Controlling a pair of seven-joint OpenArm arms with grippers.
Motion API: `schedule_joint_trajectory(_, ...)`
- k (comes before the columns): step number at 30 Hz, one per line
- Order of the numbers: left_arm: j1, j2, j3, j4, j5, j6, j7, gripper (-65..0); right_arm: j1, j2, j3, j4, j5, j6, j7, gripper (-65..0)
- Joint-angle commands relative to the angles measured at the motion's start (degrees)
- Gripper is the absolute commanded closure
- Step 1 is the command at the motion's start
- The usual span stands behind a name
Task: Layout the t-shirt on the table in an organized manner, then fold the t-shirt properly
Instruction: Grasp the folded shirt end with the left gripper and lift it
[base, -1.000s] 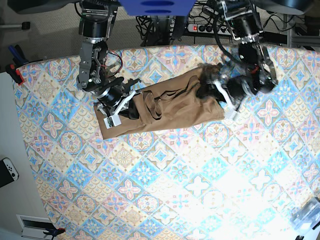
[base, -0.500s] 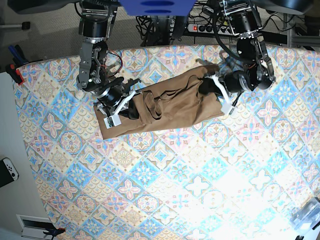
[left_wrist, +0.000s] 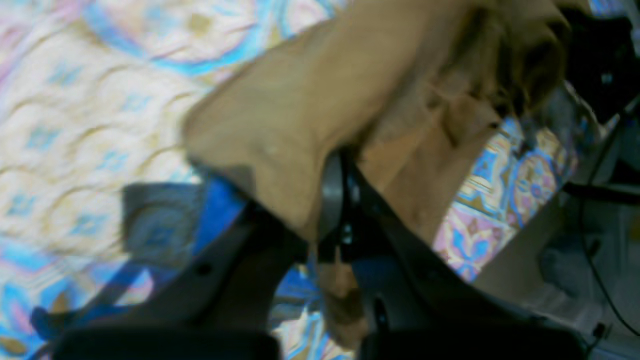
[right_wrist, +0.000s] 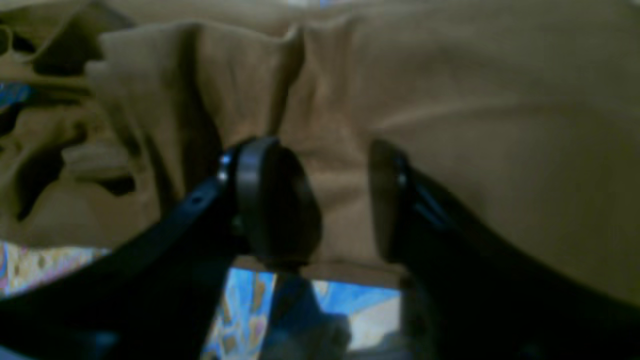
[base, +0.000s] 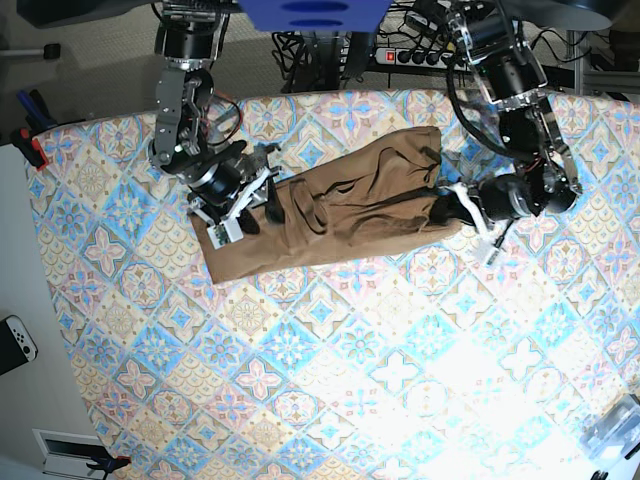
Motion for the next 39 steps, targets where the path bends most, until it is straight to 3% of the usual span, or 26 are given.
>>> schedule_joint_trajectory(1,-0.4,-0.8,-0.3,1.0,-0.5,-0.1,-0.3,0.0,0.5,0.3,0.1,1.0,0.6,-0.1,1.1,-32.6)
schedule_joint_trajectory(8,4.4,-0.6,-0.3,0.8,-0.5,-0.1,0.1,0.0,0.8,0.3,0.1,0.3,0.6,-0.1,1.1,-33.6)
schedule_joint_trajectory(12,7.3,-0.6,-0.3,0.8,-0.5,-0.1,0.1,-22.3,0.8,0.3,0.1,0.3,0.6,-0.1,1.1,-33.6)
schedule_joint_trajectory(15,8.9,-0.5,-0.2,0.8,-0.5,-0.1,0.1,-29.2,0.8,0.3,0.1,0.3,0.6,-0.1,1.1,-33.7)
schedule_joint_trajectory(34,10.4,7.1,2.6,0.5,-0.2,-0.1,0.8,-28.2,0.5,0.3,0.1,0.3,0.6,-0.1,1.1,-33.4)
schedule_joint_trajectory(36,10.1,7.6,2.6,0.5,-0.2,-0.1,0.8,-22.1,0.5,0.3,0.1,0.4,0.6,-0.1,1.1,-33.4)
schedule_joint_trajectory(39,9.7,8.5,2.7,0.5,0.0,-0.1,0.8,-2.3,0.5,0.3,0.1,0.8,0.6,-0.1,1.1,-33.5)
